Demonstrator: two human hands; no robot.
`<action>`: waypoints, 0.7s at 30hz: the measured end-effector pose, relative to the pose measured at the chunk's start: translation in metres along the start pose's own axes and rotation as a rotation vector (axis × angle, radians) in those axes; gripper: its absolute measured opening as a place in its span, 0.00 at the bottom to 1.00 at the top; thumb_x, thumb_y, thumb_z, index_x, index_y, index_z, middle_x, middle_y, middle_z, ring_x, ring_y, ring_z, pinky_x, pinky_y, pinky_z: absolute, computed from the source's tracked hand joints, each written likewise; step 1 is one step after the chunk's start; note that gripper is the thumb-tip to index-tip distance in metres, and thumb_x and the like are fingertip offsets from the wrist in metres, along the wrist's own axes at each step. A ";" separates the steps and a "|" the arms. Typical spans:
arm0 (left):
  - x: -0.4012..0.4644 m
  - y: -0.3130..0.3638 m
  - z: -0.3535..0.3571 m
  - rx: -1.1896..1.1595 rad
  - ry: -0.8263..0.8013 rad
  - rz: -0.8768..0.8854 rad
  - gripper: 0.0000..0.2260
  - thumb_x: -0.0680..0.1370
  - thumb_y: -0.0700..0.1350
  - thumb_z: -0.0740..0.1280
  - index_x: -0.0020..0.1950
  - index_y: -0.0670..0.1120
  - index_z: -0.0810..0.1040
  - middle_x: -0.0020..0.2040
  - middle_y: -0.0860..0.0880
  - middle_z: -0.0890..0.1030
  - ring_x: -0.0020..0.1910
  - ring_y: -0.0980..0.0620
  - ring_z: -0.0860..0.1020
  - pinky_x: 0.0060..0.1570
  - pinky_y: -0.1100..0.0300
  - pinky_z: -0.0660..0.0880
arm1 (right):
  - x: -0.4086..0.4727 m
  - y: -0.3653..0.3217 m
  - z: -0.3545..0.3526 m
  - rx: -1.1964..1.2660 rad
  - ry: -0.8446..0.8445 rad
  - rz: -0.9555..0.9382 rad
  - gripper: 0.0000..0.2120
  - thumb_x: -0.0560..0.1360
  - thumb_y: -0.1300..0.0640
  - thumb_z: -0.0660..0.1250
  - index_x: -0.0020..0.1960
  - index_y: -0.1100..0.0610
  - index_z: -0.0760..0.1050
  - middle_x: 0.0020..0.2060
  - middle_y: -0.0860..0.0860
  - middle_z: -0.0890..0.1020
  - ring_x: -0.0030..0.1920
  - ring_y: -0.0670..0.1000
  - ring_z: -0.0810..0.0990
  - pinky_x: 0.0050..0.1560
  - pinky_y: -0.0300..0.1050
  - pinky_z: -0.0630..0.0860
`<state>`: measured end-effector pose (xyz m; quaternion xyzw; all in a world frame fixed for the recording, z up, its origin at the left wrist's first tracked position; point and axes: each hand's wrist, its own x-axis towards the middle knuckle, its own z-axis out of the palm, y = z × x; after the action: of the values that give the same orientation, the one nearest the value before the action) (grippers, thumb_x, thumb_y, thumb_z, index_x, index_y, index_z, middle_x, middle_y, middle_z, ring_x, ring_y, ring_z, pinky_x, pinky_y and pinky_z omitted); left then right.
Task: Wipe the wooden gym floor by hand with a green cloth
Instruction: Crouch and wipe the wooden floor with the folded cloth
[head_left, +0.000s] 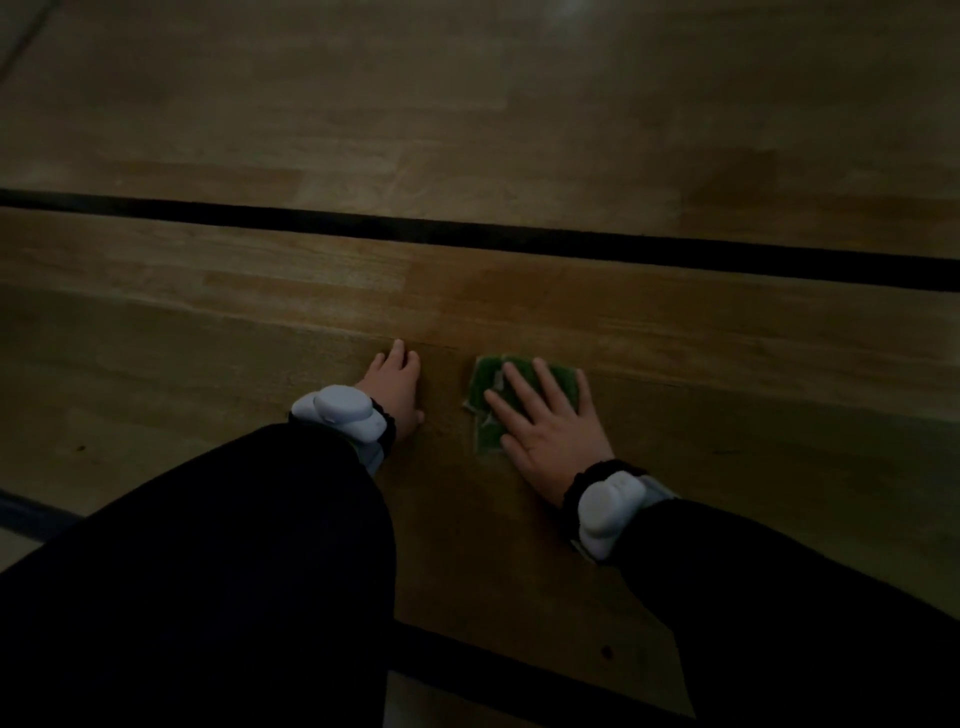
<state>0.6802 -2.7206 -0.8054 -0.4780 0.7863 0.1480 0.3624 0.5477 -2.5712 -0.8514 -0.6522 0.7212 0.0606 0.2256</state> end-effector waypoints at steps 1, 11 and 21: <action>-0.002 0.003 0.000 -0.003 0.003 0.008 0.36 0.79 0.47 0.64 0.79 0.44 0.44 0.78 0.45 0.41 0.77 0.43 0.46 0.75 0.47 0.53 | -0.004 -0.005 0.001 -0.007 -0.009 -0.025 0.26 0.81 0.41 0.43 0.76 0.40 0.39 0.77 0.46 0.37 0.76 0.56 0.35 0.71 0.67 0.34; -0.025 0.035 0.001 -0.020 0.064 0.146 0.32 0.81 0.46 0.59 0.79 0.45 0.44 0.79 0.46 0.41 0.78 0.45 0.45 0.75 0.47 0.55 | -0.009 0.028 -0.005 0.003 -0.018 0.052 0.25 0.81 0.41 0.43 0.75 0.37 0.38 0.76 0.43 0.36 0.76 0.53 0.34 0.70 0.64 0.32; -0.033 0.013 0.012 -0.050 0.084 0.092 0.31 0.82 0.44 0.58 0.78 0.45 0.44 0.79 0.46 0.41 0.78 0.46 0.46 0.75 0.51 0.53 | 0.002 0.073 -0.021 0.094 0.061 0.285 0.25 0.81 0.41 0.43 0.76 0.39 0.39 0.76 0.44 0.36 0.76 0.55 0.34 0.71 0.68 0.36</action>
<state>0.6832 -2.6860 -0.7914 -0.4559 0.8181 0.1641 0.3097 0.4719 -2.5705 -0.8488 -0.5334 0.8151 0.0384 0.2230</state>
